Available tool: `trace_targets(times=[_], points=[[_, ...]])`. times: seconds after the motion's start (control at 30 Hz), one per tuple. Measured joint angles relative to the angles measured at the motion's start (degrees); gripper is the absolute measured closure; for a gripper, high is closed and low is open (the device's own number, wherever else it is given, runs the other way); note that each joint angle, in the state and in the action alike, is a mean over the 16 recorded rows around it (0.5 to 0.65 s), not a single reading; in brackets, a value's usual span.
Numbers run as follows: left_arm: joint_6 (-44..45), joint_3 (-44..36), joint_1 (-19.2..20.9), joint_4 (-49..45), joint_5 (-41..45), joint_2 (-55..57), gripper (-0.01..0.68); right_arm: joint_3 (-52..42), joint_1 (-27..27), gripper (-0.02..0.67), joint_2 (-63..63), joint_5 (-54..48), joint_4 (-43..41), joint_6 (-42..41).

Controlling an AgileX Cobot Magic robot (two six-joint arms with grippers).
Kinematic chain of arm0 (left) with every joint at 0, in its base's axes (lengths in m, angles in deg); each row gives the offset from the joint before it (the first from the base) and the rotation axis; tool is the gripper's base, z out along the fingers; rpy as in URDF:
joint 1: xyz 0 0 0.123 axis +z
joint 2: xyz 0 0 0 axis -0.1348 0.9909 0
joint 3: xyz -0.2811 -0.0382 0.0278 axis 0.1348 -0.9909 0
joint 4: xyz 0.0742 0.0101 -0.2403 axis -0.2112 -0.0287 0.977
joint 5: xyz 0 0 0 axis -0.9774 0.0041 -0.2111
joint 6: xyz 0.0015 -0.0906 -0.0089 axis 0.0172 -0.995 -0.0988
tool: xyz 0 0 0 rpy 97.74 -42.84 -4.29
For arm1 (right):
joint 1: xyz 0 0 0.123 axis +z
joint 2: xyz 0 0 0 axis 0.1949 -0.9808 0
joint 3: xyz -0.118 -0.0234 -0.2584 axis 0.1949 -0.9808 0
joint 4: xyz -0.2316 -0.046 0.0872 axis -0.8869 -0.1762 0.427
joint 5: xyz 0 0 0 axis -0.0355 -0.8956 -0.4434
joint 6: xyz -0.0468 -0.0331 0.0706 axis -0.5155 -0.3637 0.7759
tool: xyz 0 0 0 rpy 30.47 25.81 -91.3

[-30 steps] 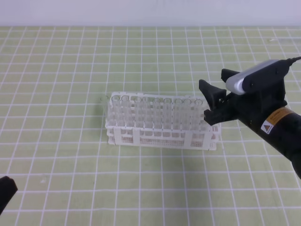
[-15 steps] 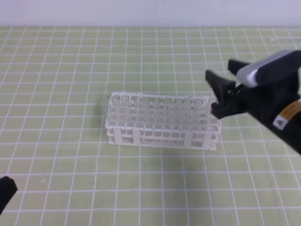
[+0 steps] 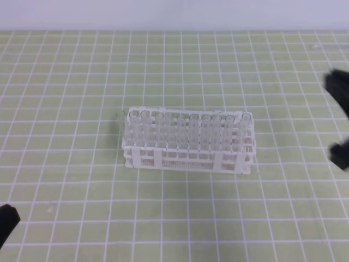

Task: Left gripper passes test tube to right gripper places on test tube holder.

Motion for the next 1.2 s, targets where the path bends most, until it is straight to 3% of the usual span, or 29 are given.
trace_targets(times=[0.3,0.6,0.77,0.97,1.2], points=[[0.0,0.0,0.0,0.0,0.0,0.0,0.675,-0.1,0.0,0.663,12.9,-19.8,-0.2,-0.1],[0.0,0.0,0.0,0.0,0.0,0.0,0.675,-4.1,-3.3,0.664,23.6,-28.6,1.4,-0.1],[0.0,0.0,0.0,-0.1,-0.1,0.1,0.675,-11.6,-9.1,0.664,30.5,-24.8,3.8,-0.2],[0.0,0.0,1.0,0.0,-0.1,0.1,0.675,-23.7,-16.9,0.664,37.5,-12.2,6.7,-0.2],[0.0,0.0,10.3,0.1,-0.1,-0.8,0.675,-33.3,-21.4,0.664,41.6,-0.9,8.7,-0.5]])
